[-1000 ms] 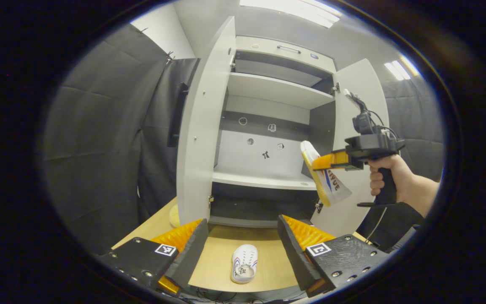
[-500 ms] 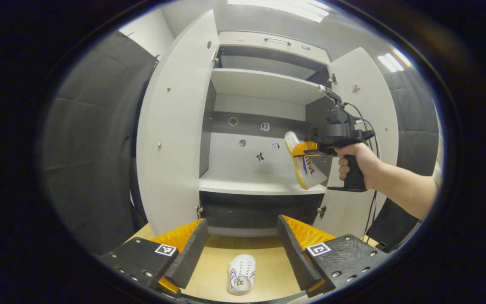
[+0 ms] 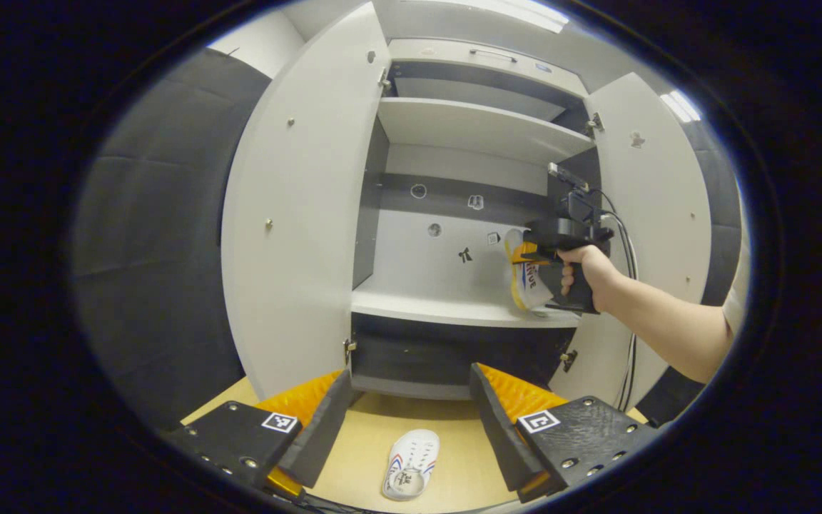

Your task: Grab one shoe with the right hand and put it into the shoe cabinet, grab the other shoe with the left hand and put it into the shoe cabinet; then close the right door with the right hand and the left door with the left hand.

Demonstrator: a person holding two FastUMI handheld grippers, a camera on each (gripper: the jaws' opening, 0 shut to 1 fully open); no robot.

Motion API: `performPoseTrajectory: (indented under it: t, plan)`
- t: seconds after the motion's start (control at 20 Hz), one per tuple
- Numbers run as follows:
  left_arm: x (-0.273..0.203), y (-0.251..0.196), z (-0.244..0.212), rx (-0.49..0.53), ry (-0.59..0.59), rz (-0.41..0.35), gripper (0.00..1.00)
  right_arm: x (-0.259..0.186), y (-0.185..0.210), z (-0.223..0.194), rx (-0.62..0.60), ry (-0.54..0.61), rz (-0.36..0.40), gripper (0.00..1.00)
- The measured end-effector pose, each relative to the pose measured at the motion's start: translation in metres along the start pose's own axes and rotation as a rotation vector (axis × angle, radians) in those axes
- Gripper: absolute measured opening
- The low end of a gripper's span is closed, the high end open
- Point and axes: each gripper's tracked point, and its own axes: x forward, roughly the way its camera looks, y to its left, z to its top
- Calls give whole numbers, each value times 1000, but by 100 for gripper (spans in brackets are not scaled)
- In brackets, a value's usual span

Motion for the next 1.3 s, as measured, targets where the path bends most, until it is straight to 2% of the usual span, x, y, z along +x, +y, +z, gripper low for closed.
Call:
performPoseTrajectory:
  t: [0.2, 0.4, 0.5, 0.6, 0.65, 0.8, 0.95, 1.1, 1.25, 1.3]
  plan:
    - [-3, 13, -7, 29, 18, 53, 93, 21, 8, -12, 1, 29, 2, 1]
    - [-10, 20, -13, 15, 30, 84, 95, 36, 7, -24, 1, 74, -12, 4]
    - [-12, 22, -14, 8, 33, 93, 95, 36, 5, -28, 13, 88, -24, 14]
    - [-16, 26, -15, 3, 33, 95, 93, 28, 14, -17, 24, 47, 12, 19]
    - [-18, 27, -17, 2, 34, 93, 93, 22, 14, -11, 10, 23, 6, 44]
    - [-18, 31, -23, 12, 45, 76, 95, -11, 7, 2, -61, -58, -56, 99]
    - [-16, 34, -42, 39, 86, 37, 95, -54, 16, -2, -67, -107, -44, 98]
    - [-10, 31, -69, 87, 139, -20, 95, -103, 23, -25, -75, -106, -7, 98]
    - [5, 28, -105, 146, 212, -71, 95, -141, 18, -56, -106, -90, -15, 98]
    - [9, 26, -117, 160, 236, -95, 97, -154, 17, -66, -106, -85, -11, 93]
